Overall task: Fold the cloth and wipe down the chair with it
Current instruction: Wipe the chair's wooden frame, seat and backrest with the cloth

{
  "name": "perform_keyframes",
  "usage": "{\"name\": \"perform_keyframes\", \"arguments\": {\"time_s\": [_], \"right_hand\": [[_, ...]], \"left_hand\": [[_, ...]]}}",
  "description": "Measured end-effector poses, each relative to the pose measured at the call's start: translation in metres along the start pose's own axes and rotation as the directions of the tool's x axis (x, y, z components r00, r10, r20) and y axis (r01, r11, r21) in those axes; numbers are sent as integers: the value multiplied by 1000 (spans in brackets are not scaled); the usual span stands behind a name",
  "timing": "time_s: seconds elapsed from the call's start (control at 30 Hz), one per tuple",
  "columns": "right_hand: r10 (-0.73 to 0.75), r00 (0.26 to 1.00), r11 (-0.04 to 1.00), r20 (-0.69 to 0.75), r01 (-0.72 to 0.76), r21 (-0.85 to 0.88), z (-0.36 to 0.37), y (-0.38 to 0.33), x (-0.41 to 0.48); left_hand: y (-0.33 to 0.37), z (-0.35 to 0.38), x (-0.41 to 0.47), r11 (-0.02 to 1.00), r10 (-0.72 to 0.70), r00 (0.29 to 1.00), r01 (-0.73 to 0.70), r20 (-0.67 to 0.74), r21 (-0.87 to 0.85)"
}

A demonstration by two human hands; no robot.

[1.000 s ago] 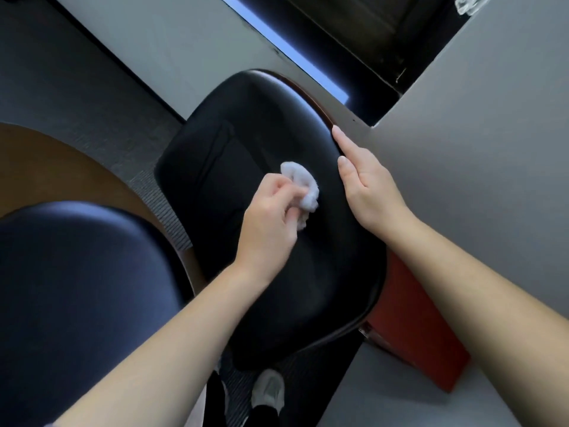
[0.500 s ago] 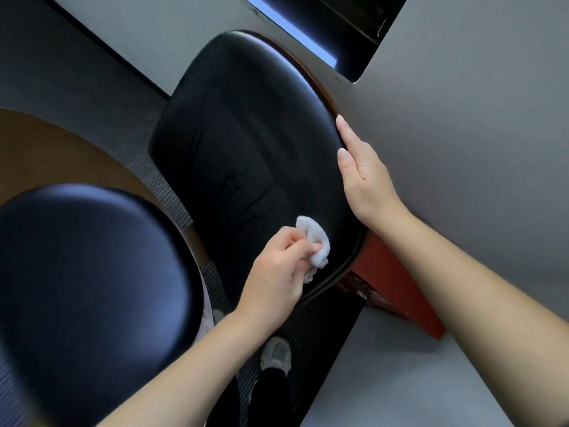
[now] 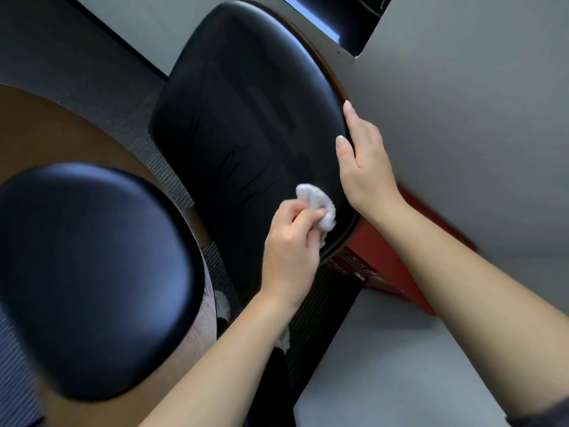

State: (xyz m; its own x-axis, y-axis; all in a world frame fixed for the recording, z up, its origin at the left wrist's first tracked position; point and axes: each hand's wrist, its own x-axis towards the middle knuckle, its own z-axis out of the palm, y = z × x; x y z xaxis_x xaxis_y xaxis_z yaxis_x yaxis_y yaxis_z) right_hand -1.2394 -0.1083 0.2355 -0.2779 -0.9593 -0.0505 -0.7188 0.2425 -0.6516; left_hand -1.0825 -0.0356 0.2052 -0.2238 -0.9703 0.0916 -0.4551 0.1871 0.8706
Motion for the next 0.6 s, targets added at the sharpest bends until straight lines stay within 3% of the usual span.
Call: {"name": "perform_keyframes", "arguments": {"time_s": [0.1, 0.23, 0.4, 0.53, 0.6], "right_hand": [[-17, 1000, 1000, 3, 17, -20, 0, 2, -3], [-16, 1000, 998, -10, 15, -66, 2, 2, -6], [-62, 996, 961, -62, 42, -273, 5, -14, 5], [-72, 994, 929, -79, 38, -368, 5, -17, 4], [-88, 993, 914, -76, 51, -401, 7, -19, 4]], "left_hand": [[-12, 4, -11, 997, 52, 998, -54, 27, 59], [-30, -4, -41, 992, -122, 992, 122, 13, 35], [-7, 12, 0, 992, -116, 990, 112, -80, -53], [-14, 10, -6, 938, -334, 933, 314, -137, -145], [-5, 8, 6, 944, -314, 935, 291, -162, -154]]}}
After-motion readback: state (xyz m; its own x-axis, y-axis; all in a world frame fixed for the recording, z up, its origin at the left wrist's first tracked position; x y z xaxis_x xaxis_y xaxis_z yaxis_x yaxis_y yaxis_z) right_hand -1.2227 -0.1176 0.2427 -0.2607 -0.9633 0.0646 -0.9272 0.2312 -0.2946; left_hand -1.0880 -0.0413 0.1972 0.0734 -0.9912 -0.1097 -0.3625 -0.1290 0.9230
